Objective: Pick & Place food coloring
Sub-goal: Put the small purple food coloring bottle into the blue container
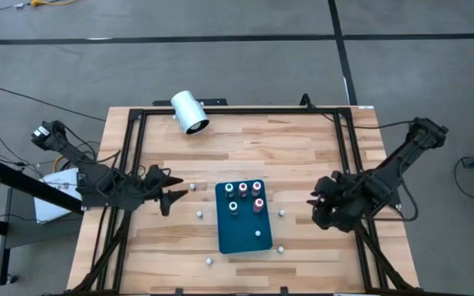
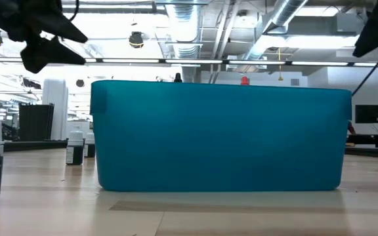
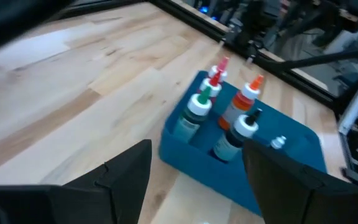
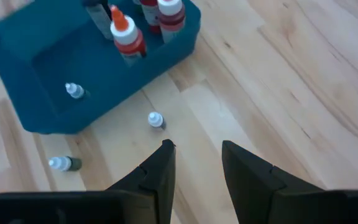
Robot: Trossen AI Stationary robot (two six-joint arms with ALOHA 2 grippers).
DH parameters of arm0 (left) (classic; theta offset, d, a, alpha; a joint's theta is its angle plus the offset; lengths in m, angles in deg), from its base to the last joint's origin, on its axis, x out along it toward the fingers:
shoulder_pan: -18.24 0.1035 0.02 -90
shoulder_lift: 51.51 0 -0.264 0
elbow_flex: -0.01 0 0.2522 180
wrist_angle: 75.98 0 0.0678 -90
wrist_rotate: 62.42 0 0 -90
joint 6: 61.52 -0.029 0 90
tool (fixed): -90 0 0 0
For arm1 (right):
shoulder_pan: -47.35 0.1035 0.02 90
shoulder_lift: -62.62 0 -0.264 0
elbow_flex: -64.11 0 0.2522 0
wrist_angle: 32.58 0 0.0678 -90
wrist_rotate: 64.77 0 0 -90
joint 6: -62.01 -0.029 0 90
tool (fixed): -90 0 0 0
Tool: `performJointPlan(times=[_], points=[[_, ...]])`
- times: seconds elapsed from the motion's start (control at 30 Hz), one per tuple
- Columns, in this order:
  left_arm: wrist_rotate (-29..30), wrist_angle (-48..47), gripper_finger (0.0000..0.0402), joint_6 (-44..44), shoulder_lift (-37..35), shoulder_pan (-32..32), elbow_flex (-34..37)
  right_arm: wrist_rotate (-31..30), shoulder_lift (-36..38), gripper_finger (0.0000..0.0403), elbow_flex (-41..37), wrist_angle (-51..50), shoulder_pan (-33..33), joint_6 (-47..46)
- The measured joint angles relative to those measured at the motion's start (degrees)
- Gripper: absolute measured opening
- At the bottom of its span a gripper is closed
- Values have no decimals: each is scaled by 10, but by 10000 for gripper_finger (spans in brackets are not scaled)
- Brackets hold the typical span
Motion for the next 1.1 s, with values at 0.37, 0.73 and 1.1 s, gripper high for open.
performJointPlan(times=[0.37, 0.73, 1.1], points=[[-74, 1, 242, -15, 0, 102, 0, -17, 153, 120, -109, 71, 1, 67], [-114, 0, 242, -15, 9, 139, 0, 44, 269, 90, -137, 161, -108, 278], [-166, 1, 242, 30, 88, 155, 0, 140, 259, 77, -168, 280, -261, 436]])
